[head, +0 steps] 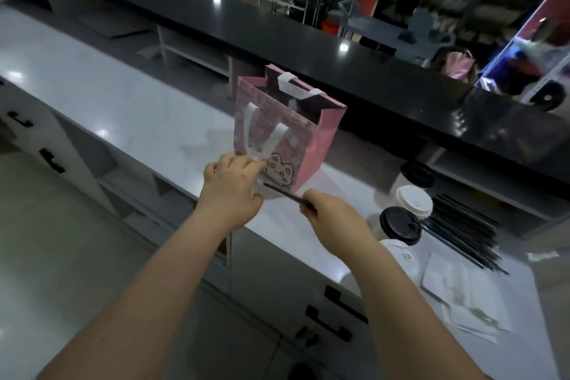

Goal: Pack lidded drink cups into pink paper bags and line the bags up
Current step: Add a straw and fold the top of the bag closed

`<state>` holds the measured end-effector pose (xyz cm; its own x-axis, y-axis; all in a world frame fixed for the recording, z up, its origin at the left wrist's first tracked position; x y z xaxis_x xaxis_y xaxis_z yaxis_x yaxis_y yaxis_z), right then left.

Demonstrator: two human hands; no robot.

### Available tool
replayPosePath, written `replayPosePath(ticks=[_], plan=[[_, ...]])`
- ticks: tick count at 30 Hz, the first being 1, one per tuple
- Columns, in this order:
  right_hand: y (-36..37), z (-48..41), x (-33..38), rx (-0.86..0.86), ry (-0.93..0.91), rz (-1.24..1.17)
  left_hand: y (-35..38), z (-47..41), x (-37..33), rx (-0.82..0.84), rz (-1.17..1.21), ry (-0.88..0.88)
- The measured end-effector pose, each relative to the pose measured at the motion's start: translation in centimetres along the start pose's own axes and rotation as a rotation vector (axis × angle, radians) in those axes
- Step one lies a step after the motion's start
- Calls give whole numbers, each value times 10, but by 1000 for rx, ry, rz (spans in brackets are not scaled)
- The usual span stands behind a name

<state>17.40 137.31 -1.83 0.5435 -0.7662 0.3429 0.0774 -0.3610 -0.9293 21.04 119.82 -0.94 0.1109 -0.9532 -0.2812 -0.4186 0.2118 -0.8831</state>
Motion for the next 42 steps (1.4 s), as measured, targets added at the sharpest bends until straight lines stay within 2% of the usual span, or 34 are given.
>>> replayPosePath(ticks=[5, 10, 12, 16, 20, 23, 27, 30, 34, 37, 40, 42], plan=[[-20, -38, 13, -121, -30, 31, -6, -35, 42, -31, 101, -97], [-68, -107, 12, -309, 2, -188, -26, -106, 54, -146, 99, -63], [-81, -138, 7, -346, 37, -357, -26, -135, 54, -148, 110, -32], [-87, -195, 1, -354, 105, -733, -15, -197, 53, -82, 137, 41], [-88, -248, 2, -420, 65, -829, 3, -255, 58, -108, 172, 80], [-64, -273, 8, -321, 58, -868, 27, -284, 58, -26, 203, 162], [-28, -284, -13, -165, 147, -696, 58, -309, 61, 129, 255, 272], [-20, -285, -47, -109, 277, -370, 71, -317, 68, 180, 336, 329], [-14, -293, -67, -27, 431, 56, 78, -320, 74, 379, 437, 393], [-9, -301, -67, 42, 487, 219, 82, -320, 79, 491, 457, 433], [-12, -300, -59, 42, 531, 187, 83, -320, 77, 452, 342, 492], [-19, -295, -50, 6, 552, 118, 74, -321, 71, 268, 206, 563]])
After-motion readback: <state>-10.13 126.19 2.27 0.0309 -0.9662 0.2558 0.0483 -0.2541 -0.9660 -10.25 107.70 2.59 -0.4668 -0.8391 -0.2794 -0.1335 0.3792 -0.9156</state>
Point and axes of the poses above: each hand's wrist, its own z-axis away from the middle knuckle, its own y-axis out of the palm, x = y × z, the point moved 7 cm from there along -z, towards the middle knuckle, and after that the axes turned 9 degrees about -x, right-handed, at the moved point
